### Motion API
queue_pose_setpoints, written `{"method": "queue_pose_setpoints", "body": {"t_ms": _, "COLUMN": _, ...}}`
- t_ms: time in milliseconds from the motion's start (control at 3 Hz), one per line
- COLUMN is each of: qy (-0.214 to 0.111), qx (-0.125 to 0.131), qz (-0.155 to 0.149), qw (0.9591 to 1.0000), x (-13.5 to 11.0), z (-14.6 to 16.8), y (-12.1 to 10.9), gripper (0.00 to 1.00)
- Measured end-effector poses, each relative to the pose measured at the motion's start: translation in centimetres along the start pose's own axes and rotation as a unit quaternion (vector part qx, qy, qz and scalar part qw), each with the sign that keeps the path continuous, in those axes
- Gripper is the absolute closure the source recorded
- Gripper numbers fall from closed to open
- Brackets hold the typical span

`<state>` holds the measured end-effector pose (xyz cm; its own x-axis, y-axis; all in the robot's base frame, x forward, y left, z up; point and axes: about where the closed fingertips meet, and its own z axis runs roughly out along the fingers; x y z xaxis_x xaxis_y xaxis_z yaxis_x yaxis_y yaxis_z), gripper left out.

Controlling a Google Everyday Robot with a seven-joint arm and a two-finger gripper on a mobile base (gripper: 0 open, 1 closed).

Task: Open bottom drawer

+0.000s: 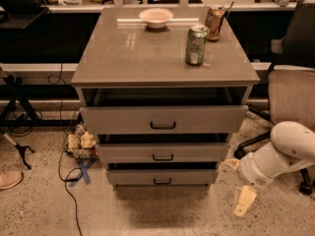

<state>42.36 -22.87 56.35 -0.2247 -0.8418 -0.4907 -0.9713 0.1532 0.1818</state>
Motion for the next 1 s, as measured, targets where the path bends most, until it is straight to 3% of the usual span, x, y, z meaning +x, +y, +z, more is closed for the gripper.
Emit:
{"method": "queue_pose_setpoints", "body": {"t_ms": 333, "qy": 0.007, "qx": 0.024, "qz": -0.019, "qw": 0.9995, "x": 4.6, "z": 5.3, "y": -4.1, "gripper": 0.00}}
{"method": "queue_pose_setpoints", "body": {"t_ms": 667, "qy": -0.016, "qx": 0.045, "qz": -0.039, "qw": 0.9981, "x": 7.5, "z": 11.1, "y": -8.2, "gripper": 0.00}}
{"method": "queue_pose_setpoints", "body": {"t_ms": 1000, "qy": -0.028, "qx": 0.034, "qz": -0.036, "qw": 0.9984, "x": 8.8, "z": 14.3, "y": -8.5, "gripper": 0.00}}
